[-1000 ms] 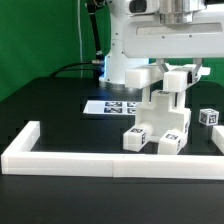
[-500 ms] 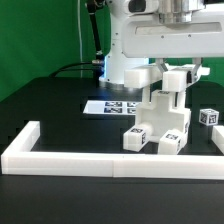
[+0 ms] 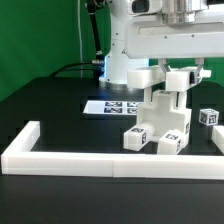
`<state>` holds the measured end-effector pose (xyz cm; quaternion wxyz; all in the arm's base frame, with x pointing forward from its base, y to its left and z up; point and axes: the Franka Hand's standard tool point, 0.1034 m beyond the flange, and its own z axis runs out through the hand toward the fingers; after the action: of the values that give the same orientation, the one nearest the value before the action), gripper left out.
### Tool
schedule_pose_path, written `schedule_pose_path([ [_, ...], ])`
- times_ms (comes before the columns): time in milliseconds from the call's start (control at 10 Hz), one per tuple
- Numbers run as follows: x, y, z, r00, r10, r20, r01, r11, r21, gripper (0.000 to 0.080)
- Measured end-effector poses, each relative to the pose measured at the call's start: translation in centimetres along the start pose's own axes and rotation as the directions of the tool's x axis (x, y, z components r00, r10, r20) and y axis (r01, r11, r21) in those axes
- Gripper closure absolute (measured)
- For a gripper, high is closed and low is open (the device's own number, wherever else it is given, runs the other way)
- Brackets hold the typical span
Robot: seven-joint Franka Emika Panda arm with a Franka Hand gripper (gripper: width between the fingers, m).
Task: Assemble chair
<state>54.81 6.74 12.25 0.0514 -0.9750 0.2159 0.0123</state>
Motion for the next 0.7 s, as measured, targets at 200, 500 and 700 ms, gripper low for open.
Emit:
schedule_pose_path([
  [200, 0.02, 0.03, -0.01, 1.000, 0.001, 0.000, -0.001, 1.000, 0.000, 0.0509],
  [500, 0.21, 0.04, 0.02, 1.000, 0.000, -0.006, 0.000, 1.000, 0.001, 0.0509],
  [700, 0.25, 0.14, 0.55, 1.000, 0.000, -0.009, 0.000, 1.000, -0.003, 0.0509],
])
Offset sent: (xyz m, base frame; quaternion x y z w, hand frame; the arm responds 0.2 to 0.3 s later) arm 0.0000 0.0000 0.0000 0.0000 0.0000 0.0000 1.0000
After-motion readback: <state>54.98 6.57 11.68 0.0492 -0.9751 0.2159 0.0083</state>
